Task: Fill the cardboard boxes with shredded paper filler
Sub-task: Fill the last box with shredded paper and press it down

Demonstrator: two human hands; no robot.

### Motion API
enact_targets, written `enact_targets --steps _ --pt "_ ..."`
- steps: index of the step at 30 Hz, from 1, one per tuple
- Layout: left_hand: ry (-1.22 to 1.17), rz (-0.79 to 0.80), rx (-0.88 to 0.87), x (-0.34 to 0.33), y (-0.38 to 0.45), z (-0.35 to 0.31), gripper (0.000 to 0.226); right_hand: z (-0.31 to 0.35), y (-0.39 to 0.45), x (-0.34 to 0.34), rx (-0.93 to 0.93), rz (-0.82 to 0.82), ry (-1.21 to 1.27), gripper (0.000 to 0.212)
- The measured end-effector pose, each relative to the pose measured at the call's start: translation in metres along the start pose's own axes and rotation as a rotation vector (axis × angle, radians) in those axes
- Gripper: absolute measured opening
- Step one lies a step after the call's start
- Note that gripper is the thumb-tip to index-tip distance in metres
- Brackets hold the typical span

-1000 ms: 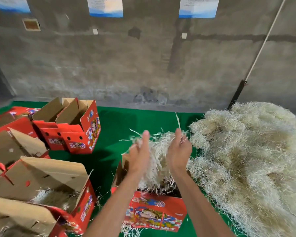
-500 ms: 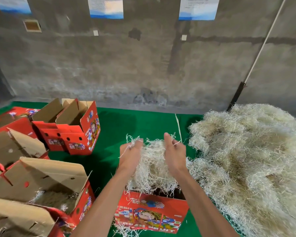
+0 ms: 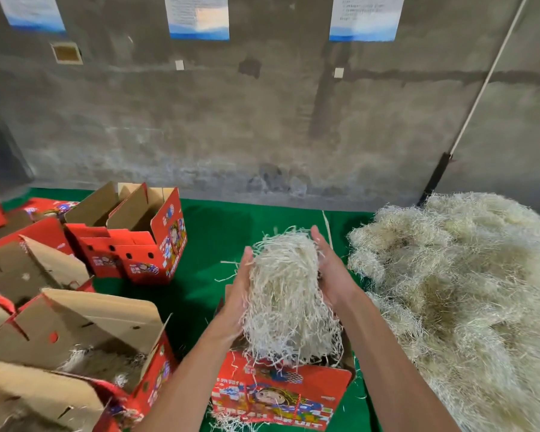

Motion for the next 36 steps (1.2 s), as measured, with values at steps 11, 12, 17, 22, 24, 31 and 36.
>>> enact_targets --steps 11,12,17,22,24,31,36 --pt "0.116 -0.321 0.045 -0.044 0.004 0.009 0.123 -0.054 0.014 -0.014 0.525 -0.447 -0.623 0.069" --pt "0.137 -0.343 0.048 -0.049 0.005 0.011 0.122 -0.056 0.015 -0.017 0.567 -0.447 -0.629 0.066" --pt "-0.012 -0.458 0.009 -0.011 0.023 -0.016 0.087 -0.038 0.019 0.019 0.627 -0.465 -0.463 0.055" --pt "-0.025 -0.384 -0.012 -0.038 0.013 -0.011 0.064 -0.044 0.026 -0.009 0.353 -0.586 -0.489 0.025" --pt "-0.068 -0.477 0.002 -0.020 0.018 -0.018 0.056 -0.040 0.031 0.009 0.420 -0.608 -0.456 0.027" --pt "-0.176 -0.269 0.145 -0.029 0.012 -0.023 0.098 -0.034 0.015 -0.010 0.498 -0.408 -0.310 0.050" --pt "-0.327 -0.185 0.174 -0.036 0.003 -0.024 0.066 -0.041 0.009 -0.014 0.607 -0.369 -0.684 0.083"
Point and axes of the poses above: each hand's wrist, its own y-axis towards the middle knuckle, its own x-axis out of the back of the hand, z = x × y, the point moved 2 cm from there along y, towards the middle knuckle, and after that the axes turned 9 degrees about -z, right-handed, at the moved point
